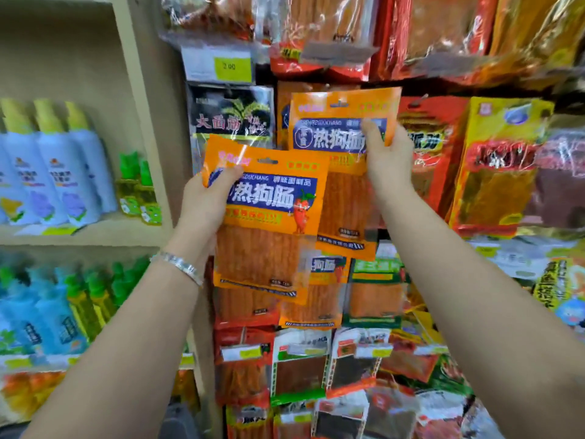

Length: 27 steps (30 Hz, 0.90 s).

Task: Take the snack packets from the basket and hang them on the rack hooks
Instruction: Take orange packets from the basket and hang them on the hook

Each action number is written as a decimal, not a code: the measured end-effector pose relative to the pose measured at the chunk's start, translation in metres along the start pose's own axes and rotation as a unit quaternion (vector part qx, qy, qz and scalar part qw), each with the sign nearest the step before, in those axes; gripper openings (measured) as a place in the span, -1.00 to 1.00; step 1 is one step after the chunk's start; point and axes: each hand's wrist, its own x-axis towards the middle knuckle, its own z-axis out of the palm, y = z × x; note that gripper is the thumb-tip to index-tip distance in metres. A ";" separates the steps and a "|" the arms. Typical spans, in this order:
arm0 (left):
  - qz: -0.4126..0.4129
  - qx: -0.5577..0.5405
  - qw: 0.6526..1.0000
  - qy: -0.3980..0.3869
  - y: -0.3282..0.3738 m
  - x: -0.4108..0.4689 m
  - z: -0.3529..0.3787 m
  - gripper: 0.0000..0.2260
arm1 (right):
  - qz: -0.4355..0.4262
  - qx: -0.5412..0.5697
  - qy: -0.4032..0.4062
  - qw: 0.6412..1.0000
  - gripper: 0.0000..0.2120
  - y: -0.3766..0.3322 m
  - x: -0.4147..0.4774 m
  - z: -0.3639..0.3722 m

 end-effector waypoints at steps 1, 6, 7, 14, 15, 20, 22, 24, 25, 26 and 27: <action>-0.004 -0.015 1.000 -0.008 0.001 0.007 0.006 -0.88 | 0.005 0.014 0.006 1.000 -0.81 0.000 0.008 0.006; -0.005 -0.038 0.999 -0.034 0.004 0.035 0.033 -0.77 | 0.030 0.082 0.022 0.996 -0.84 0.001 0.044 0.021; -0.002 -0.038 0.998 -0.040 0.003 0.040 0.036 -0.80 | 0.032 0.091 0.019 0.995 -0.85 0.003 0.048 0.024; 0.009 -0.037 0.993 -0.107 -0.003 0.058 0.048 -0.84 | 0.040 0.134 -0.010 0.990 -0.81 0.011 0.063 0.036; 0.012 -0.040 0.993 -0.111 -0.005 0.060 0.049 -0.87 | 0.041 0.138 -0.015 0.989 -0.80 0.014 0.065 0.037; 0.010 -0.043 0.993 -0.111 -0.007 0.067 0.055 -0.87 | 0.038 0.129 -0.025 0.991 -0.77 0.023 0.072 0.040; 0.009 -0.046 0.993 -0.107 -0.008 0.070 0.056 -0.87 | 0.041 0.126 -0.030 0.991 -0.77 0.027 0.072 0.040; 0.007 -0.049 0.994 -0.100 -0.010 0.074 0.057 -0.85 | 0.043 0.123 -0.034 0.991 -0.77 0.032 0.074 0.039; 0.005 -0.048 0.994 -0.097 -0.011 0.076 0.058 -0.84 | 0.042 0.117 -0.032 0.992 -0.78 0.034 0.074 0.039; 0.004 -0.048 0.994 -0.093 -0.012 0.078 0.058 -0.83 | 0.035 0.105 -0.027 0.993 -0.80 0.035 0.076 0.039; 0.005 -0.047 0.995 -0.091 -0.013 0.079 0.059 -0.82 | 0.024 0.083 -0.022 0.996 -0.81 0.036 0.078 0.041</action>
